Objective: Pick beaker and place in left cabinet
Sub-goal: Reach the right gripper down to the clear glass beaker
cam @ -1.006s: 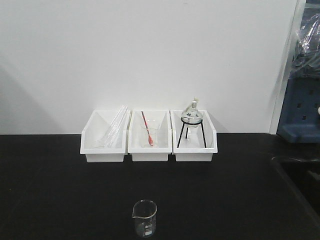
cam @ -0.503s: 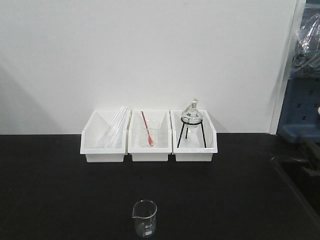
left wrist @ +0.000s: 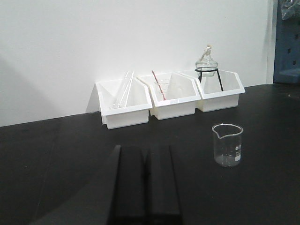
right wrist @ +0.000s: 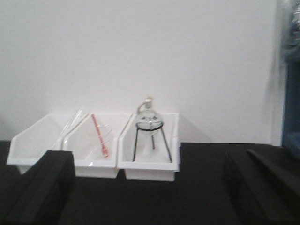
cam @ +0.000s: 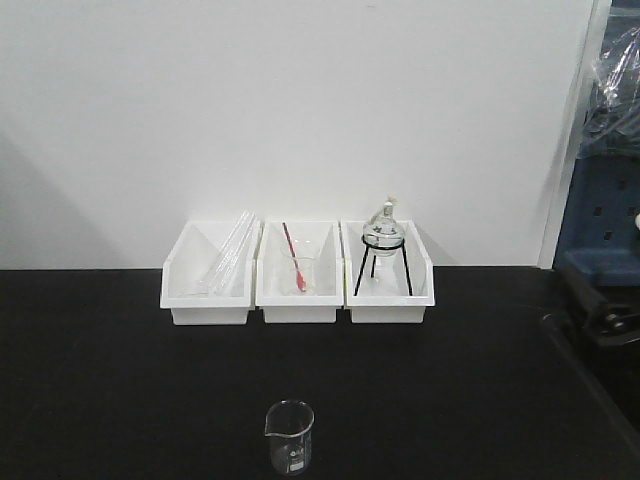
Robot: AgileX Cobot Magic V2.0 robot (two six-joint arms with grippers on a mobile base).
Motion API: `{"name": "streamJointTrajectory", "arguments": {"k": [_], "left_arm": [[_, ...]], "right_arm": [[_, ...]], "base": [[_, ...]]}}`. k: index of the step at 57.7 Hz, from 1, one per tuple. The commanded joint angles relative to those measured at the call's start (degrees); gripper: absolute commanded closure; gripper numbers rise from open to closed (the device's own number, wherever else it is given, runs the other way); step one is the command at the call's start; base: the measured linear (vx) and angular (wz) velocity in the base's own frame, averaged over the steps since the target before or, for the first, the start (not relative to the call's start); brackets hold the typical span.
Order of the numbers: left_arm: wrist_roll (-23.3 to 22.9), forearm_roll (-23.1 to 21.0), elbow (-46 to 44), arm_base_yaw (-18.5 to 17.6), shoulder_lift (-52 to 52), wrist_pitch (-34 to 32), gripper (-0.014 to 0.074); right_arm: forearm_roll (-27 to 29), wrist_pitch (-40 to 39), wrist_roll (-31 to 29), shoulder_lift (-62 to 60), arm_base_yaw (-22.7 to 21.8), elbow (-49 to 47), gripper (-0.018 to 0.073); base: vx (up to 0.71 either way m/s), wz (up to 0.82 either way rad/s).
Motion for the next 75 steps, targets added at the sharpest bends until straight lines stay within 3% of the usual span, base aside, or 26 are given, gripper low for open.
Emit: {"name": "streamJointTrajectory", "arguments": {"k": [1,10,16,32,39,44,57,75], "left_arm": [[-0.2,-0.4,0.9,-0.2,-1.0,-4.8,0.0595],[-0.2,-0.4,0.9,-0.2,-1.0,-4.8,0.0595],[-0.2,-0.4,0.9,-0.2,-1.0,-4.8,0.0595],[-0.2,-0.4,0.9,-0.2,-1.0,-4.8,0.0595],[-0.2,-0.4,0.9,-0.2,-1.0,-4.8,0.0595],[-0.2,-0.4,0.9,-0.2,-1.0,-4.8,0.0595],[-0.2,-0.4,0.9,-0.2,-1.0,-4.8,0.0595],[-0.2,-0.4,0.9,-0.2,-1.0,-4.8,0.0595]], "right_arm": [[-4.3,-5.3,0.6,2.6,5.1,-0.8,-0.0108],[-4.1,-12.8,0.4,11.8,14.0,3.6,-0.0081],[-4.1,-21.6,0.1,20.3,17.2,6.0,-0.0074],[-4.8,-45.8,0.1,41.4,18.0,6.2,-0.0061],[-9.0,-53.5,0.1,48.8,18.0,3.9,-0.0055],[-11.7,-55.0,0.0,53.5,18.0,0.5,-0.0048],[-11.9,-54.8,0.6,60.9,18.0,-8.4,-0.0035],[-13.6,-50.3,7.0,67.0,18.0,-18.7,-0.0032]], "base": [[0.0,0.0],[0.0,0.0],[0.0,0.0],[0.0,0.0],[0.0,0.0],[0.0,0.0],[0.0,0.0],[0.0,0.0]]}}
